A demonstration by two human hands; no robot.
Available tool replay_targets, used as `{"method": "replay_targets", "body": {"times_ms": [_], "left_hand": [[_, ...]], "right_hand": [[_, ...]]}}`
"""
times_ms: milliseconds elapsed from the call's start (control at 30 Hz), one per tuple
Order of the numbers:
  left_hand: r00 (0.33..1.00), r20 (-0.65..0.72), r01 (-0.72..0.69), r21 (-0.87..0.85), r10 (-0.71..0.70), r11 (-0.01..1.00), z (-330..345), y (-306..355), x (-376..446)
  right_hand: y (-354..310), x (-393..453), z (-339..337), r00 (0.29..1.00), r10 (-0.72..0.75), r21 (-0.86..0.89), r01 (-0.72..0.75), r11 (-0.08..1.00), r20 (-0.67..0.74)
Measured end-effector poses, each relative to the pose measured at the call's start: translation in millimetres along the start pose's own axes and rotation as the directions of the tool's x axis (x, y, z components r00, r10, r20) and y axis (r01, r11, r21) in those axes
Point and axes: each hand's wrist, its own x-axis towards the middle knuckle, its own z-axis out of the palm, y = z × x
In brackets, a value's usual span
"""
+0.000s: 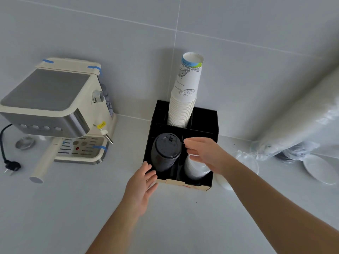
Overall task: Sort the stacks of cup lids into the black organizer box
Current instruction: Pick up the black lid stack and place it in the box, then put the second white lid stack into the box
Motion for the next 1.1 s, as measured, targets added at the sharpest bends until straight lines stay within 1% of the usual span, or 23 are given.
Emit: {"method": "replay_targets", "body": {"times_ms": [133, 200, 367, 467, 633, 767, 933, 1100], "left_hand": [[0.998, 0.033, -0.043, -0.046, 0.045, 0.998, -1, -5, -13], [0.997, 0.054, -0.050, -0.065, 0.053, 0.997, 2, -6, -18], [0.994, 0.093, -0.057, -0.093, 0.066, 0.994, 16, -11, -29], [0.992, 0.112, -0.047, -0.077, 0.055, 0.996, 32, -17, -34], [0.986, 0.167, -0.023, -0.018, 0.025, 1.000, 67, -34, -36], [0.980, 0.198, -0.010, 0.027, 0.004, 1.000, 94, -48, -37], [0.976, 0.219, -0.016, 0.122, -0.012, 0.992, 124, -68, -34], [0.976, 0.211, -0.001, 0.217, -0.046, 0.976, 157, -84, -27]], "right_hand": [[11, -20, -14, 0.999, -0.033, 0.093, 0.036, 0.995, -0.036], [18, -30, -24, 0.998, -0.037, 0.174, 0.046, 0.984, -0.058], [43, -57, -59, 0.991, -0.024, 0.381, 0.073, 0.922, -0.131], [57, -76, -90, 0.981, -0.012, 0.444, 0.100, 0.891, -0.196], [79, -95, -137, 0.948, 0.038, 0.509, 0.136, 0.850, -0.316], [94, -97, -164, 0.931, 0.082, 0.528, 0.128, 0.839, -0.355], [114, -93, -188, 0.919, 0.120, 0.501, 0.093, 0.860, -0.376], [125, -77, -208, 0.927, 0.136, 0.468, 0.046, 0.883, -0.349]]}}
